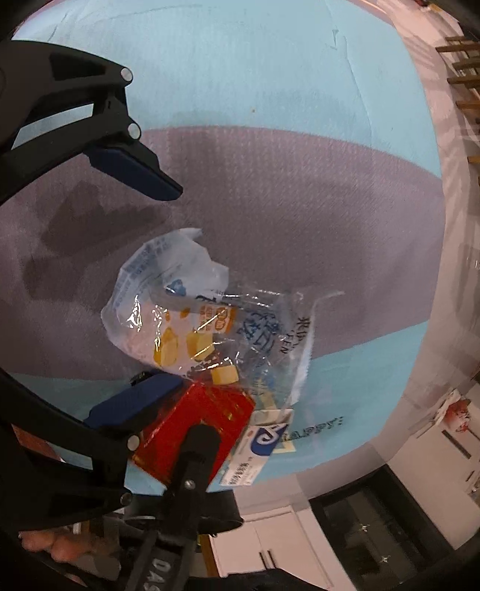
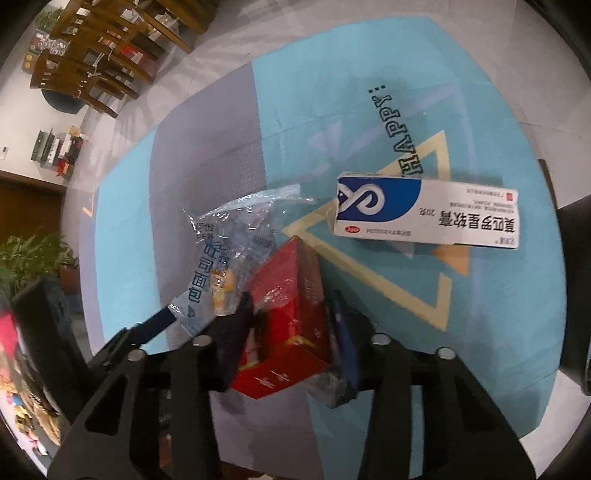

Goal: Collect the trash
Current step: 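Grasp the clear plastic bag with the left tool while the right tool grasps the red cigarette box, then lift the red cigarette box with the right tool while the left tool holds the plastic bag, then carry both items over the bin and open both tools to drop them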

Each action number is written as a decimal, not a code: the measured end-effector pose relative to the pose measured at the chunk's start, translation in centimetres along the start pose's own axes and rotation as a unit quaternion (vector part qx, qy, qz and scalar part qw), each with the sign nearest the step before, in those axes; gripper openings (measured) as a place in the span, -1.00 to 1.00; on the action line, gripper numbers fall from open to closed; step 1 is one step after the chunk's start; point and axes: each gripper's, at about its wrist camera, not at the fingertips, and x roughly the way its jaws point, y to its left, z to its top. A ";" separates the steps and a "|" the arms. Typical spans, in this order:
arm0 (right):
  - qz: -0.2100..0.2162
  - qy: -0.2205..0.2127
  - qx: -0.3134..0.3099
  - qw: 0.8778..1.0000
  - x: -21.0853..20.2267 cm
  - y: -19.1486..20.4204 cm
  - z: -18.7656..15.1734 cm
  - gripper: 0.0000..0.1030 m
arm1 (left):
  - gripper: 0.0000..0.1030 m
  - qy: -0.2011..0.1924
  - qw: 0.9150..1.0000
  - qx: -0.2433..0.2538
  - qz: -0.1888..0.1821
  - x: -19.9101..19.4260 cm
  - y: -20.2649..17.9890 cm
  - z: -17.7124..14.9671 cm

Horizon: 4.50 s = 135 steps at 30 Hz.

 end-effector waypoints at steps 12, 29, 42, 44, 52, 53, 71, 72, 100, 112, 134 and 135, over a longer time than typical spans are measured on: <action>0.003 -0.039 -0.017 0.999 -2.3 0.6 -0.4 -0.35 | -0.49 -0.021 0.999 0.026 0.023 -0.1 -0.6 0.0; -0.031 -0.186 -0.020 0.982 -9.3 -0.7 -0.8 -0.36 | -0.58 -0.105 0.989 0.062 0.084 -6.5 -4.9 -1.3; -0.033 -0.248 -0.010 0.968 -13.8 -3.7 -1.7 -0.57 | -0.58 -0.208 0.968 0.120 0.075 -12.1 -11.3 -3.3; -0.035 -0.243 -0.007 0.969 -13.7 -4.1 -1.7 -0.57 | -0.58 -0.206 0.968 0.122 0.074 -12.0 -11.9 -3.3; -0.058 -0.139 -0.006 0.989 -8.8 -5.2 -1.1 -0.16 | -0.58 -0.177 0.976 0.091 0.089 -10.9 -9.5 -2.6; -0.060 -0.129 -0.005 0.990 -8.1 -5.2 -1.1 -0.02 | -0.58 -0.174 0.977 0.086 0.090 -10.8 -9.1 -2.5; -0.090 -0.041 -0.042 0.994 0.4 -4.3 1.1 0.15 | -0.57 -0.143 0.984 0.063 0.087 -10.5 -5.9 -2.4; -0.094 -0.041 -0.045 0.994 0.4 -4.1 1.1 0.08 | -0.57 -0.143 0.984 0.062 0.088 -10.5 -5.8 -2.5; -0.148 -0.033 -0.097 0.984 2.9 -2.9 0.9 0.14 | -0.56 -0.127 0.987 0.069 0.063 -9.5 -7.6 -2.1; -0.091 -0.198 -0.071 0.973 -9.8 -3.6 -1.3 0.13 | -0.56 -0.154 0.982 0.101 0.035 -10.1 -11.7 -2.3; -0.109 -0.331 0.197 0.916 -22.2 -21.9 -6.0 0.13 | -0.56 -0.090 0.971 0.217 -0.035 -1.7 -32.4 -3.8; -0.113 -0.329 0.212 0.913 -22.1 -22.6 -6.1 0.13 | -0.56 -0.080 0.971 0.221 -0.036 -0.9 -33.0 -4.0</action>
